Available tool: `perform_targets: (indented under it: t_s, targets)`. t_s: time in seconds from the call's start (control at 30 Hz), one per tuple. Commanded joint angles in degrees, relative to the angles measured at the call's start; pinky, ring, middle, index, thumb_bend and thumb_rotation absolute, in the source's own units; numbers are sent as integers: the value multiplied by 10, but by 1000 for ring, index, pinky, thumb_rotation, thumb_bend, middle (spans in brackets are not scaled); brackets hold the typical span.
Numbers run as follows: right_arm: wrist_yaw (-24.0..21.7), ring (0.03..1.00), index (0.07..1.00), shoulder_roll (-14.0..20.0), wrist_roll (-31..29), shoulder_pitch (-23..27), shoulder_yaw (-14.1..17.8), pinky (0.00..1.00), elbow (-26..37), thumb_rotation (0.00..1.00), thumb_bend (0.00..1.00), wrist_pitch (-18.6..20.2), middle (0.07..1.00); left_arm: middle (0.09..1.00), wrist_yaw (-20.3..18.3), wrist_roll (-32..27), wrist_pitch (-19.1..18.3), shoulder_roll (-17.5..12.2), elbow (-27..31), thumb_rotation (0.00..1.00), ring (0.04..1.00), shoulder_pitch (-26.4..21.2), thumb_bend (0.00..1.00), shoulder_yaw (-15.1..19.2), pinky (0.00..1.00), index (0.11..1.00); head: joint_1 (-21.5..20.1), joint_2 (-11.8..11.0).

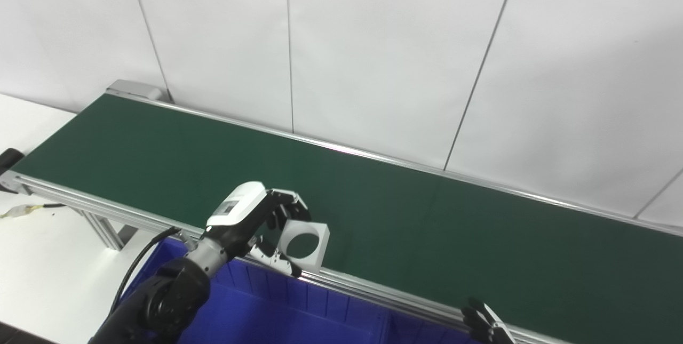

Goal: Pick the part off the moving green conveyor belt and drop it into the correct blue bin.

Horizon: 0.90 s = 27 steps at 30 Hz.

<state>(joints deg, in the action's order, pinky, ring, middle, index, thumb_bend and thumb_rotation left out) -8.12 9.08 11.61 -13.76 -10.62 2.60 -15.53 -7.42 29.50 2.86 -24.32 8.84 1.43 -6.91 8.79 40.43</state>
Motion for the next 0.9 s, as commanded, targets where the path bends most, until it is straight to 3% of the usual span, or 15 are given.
perform_targets:
  t_s: [0.0,0.4,0.47,0.7,0.87]
  targets:
    - [7,852,911,-4,5,2,0,818,22,343,909,-4,863,460,2,-9,30,-16,5,0,463,0,516,1,401,522,-4,4]
    - [2,853,921,-8,12,-1,-1,820,44,365,900,18,868,470,-34,6,31,-12,14,0,480,32,517,-22,416,516,-14,29]
    - [1,854,921,-9,12,-2,-1,820,49,366,894,21,869,481,-37,13,40,-14,12,0,548,36,519,-28,538,507,-15,36]
    - [-1,854,915,-10,10,1,0,820,61,355,897,39,867,470,-60,27,31,-10,23,0,517,43,517,-45,483,521,-12,53]
    - [-5,859,916,-10,4,1,0,826,71,356,899,50,869,482,-74,60,21,-10,31,0,544,42,519,-64,515,510,-11,60]
